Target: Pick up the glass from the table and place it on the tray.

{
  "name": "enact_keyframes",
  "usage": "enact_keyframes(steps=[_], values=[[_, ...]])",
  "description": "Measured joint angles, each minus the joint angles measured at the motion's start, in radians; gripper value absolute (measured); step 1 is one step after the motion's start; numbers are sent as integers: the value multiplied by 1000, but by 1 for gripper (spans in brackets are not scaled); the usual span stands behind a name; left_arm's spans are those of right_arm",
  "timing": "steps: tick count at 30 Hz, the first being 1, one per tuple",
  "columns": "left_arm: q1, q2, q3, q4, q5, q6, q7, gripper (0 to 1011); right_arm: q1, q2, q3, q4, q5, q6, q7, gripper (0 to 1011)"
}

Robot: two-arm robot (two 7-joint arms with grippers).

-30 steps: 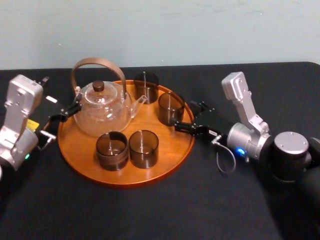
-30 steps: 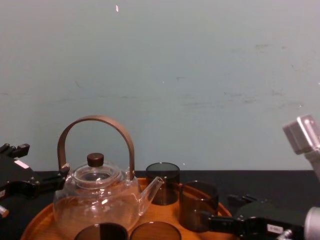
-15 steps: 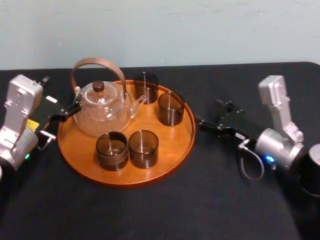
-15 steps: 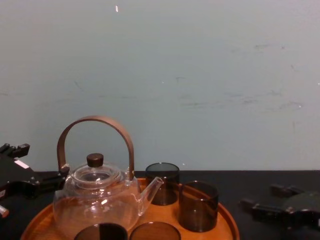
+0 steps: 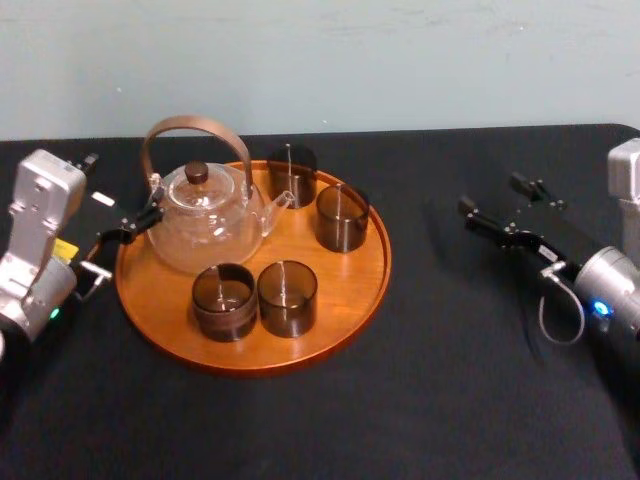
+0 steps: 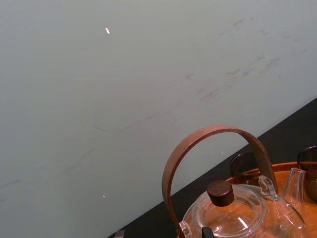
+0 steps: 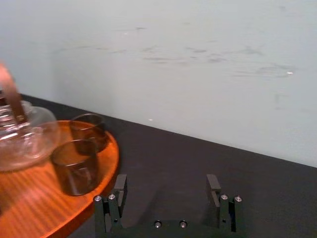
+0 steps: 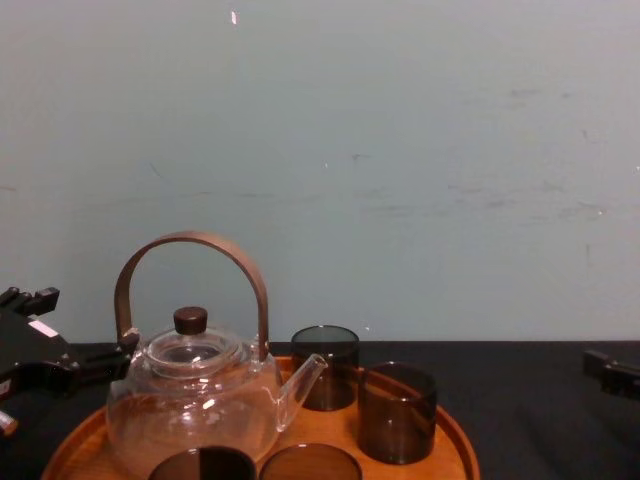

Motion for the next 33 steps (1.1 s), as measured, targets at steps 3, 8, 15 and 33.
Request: enact_keyframes(steps=[3, 8, 15, 33], values=[[0, 0, 0, 0, 0, 0, 0, 1010, 2, -5, 15, 12, 0, -4, -16, 1002], [0, 0, 0, 0, 0, 0, 0, 1010, 11, -13, 25, 30, -6, -7, -33, 1002], [0, 0, 0, 0, 0, 0, 0, 1010, 10, -12, 23, 27, -6, -7, -30, 1002], [0, 0, 0, 0, 0, 0, 0, 1009, 8, -10, 20, 24, -6, -6, -24, 1003]])
